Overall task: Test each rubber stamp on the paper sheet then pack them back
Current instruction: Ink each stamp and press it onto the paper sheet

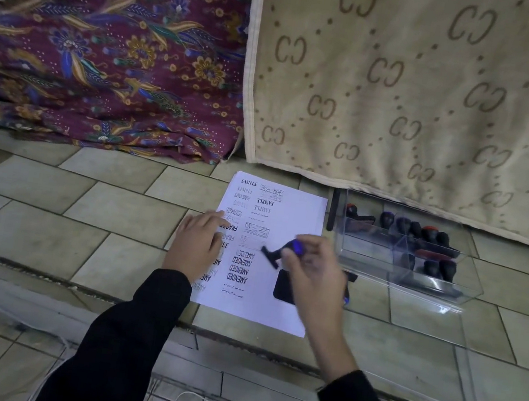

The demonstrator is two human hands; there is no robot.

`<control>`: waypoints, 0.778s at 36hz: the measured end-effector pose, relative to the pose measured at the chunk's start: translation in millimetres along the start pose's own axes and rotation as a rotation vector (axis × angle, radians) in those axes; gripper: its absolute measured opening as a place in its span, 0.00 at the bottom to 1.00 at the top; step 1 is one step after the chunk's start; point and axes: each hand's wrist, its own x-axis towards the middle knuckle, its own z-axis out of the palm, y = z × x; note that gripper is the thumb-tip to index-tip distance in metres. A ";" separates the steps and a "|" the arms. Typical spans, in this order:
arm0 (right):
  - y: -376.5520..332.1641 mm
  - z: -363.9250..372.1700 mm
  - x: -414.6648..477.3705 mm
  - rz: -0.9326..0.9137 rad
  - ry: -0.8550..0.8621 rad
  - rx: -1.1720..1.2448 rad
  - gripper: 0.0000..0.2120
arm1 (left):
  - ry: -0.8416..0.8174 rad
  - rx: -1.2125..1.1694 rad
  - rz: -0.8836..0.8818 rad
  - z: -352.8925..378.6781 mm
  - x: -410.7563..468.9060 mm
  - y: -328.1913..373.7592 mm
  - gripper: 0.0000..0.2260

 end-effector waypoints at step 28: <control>61.7 -116.4 -16.9 -0.076 0.110 -0.647 0.12 | -0.068 -0.151 -0.038 -2.3 10.0 -8.4 0.12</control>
